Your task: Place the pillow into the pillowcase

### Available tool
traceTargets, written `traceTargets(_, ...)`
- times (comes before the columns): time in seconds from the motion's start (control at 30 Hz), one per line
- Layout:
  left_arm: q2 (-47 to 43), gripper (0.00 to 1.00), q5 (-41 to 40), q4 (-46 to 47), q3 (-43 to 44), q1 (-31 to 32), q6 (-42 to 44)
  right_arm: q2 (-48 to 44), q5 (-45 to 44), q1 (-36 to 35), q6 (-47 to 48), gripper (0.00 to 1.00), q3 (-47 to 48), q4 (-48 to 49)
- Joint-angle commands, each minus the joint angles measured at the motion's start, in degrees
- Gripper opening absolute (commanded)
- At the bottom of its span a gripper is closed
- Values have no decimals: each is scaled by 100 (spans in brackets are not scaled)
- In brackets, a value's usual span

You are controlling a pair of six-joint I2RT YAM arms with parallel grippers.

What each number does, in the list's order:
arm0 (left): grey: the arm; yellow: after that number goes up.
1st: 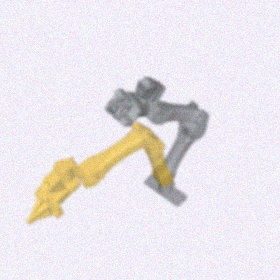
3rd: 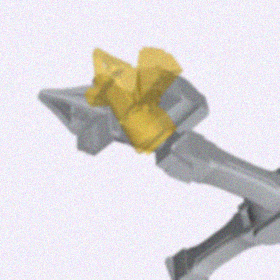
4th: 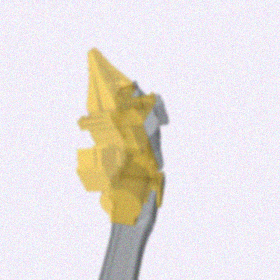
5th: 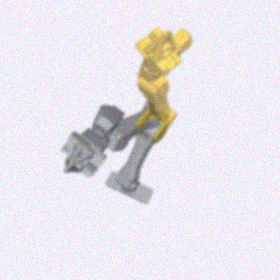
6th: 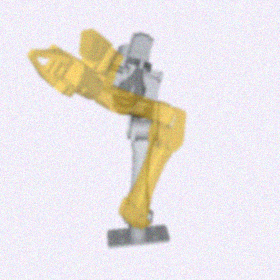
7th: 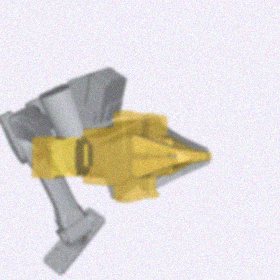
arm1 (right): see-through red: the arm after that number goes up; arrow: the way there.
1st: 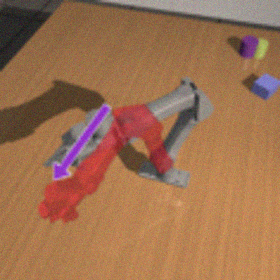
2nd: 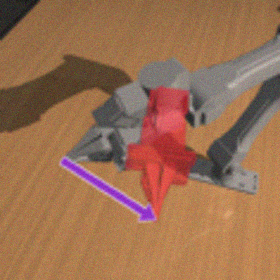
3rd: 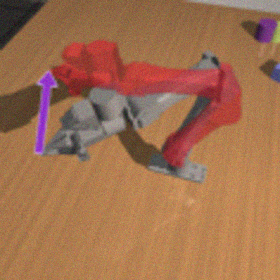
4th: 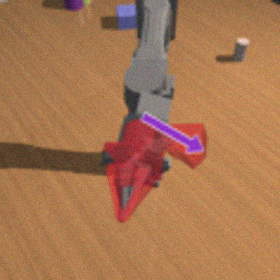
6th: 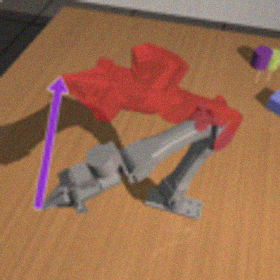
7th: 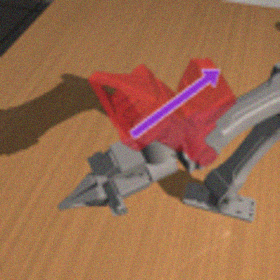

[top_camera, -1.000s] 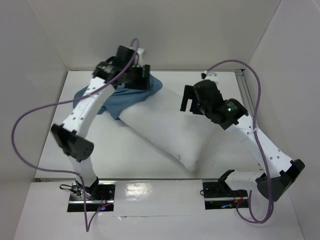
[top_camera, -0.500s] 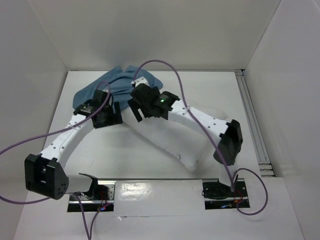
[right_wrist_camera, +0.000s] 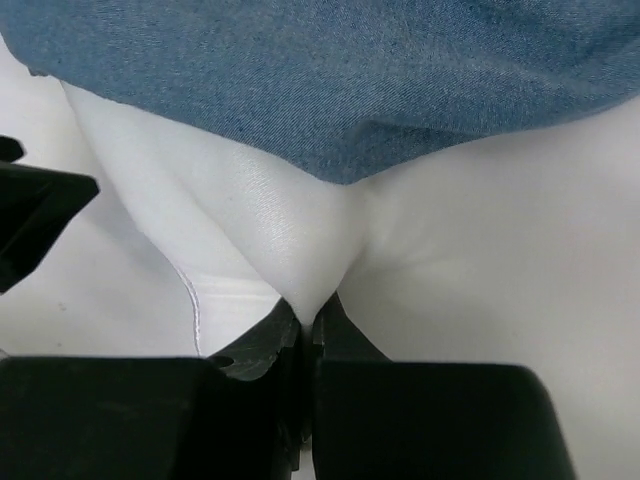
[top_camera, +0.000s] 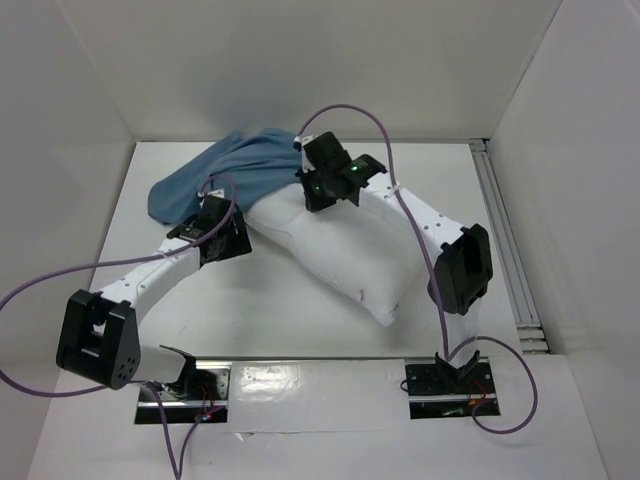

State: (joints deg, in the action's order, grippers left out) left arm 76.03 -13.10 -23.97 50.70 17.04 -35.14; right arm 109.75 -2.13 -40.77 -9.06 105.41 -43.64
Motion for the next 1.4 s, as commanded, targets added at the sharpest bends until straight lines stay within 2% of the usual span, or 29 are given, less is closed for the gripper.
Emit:
traceTargets(0.0,158,78,-455,706,248,1,58,-411,933,315,124,0,155,357)
traceTargets(0.13,254,78,-360,1288,248,-130,226,-473,1066,456,124,0,156,356)
traceTargets(0.23,473,75,-44,1395,519,-289,349,-473,1118,570,124,0,156,304)
traceTargets(0.37,536,76,815,1806,582,-421,700,-420,1180,623,124,0,287,233)
traceTargets(0.5,834,78,1011,1747,826,-525,763,-358,1233,623,124,0,340,233)
traceTargets(0.57,1080,74,1011,1746,941,-526,763,-358,1285,676,124,0,393,233)
traceTargets(0.73,1186,61,625,1667,1188,-579,763,-306,1285,676,124,0,446,180)
traceTargets(0.87,1186,43,370,1510,1302,-579,815,-306,1285,729,124,0,446,180)
traceTargets(1.07,1292,33,168,1377,1521,-631,867,-306,1285,729,124,0,446,127)
traceTargets(1.17,1344,0,229,1263,1758,-631,921,-306,1285,729,124,0,446,127)
traceTargets(1.3,1188,0,588,1245,1812,-579,1114,-306,1346,729,10,0,340,250)
traceTargets(1.37,1133,0,1622,1315,2117,-579,1219,-245,1347,729,-60,0,340,372)
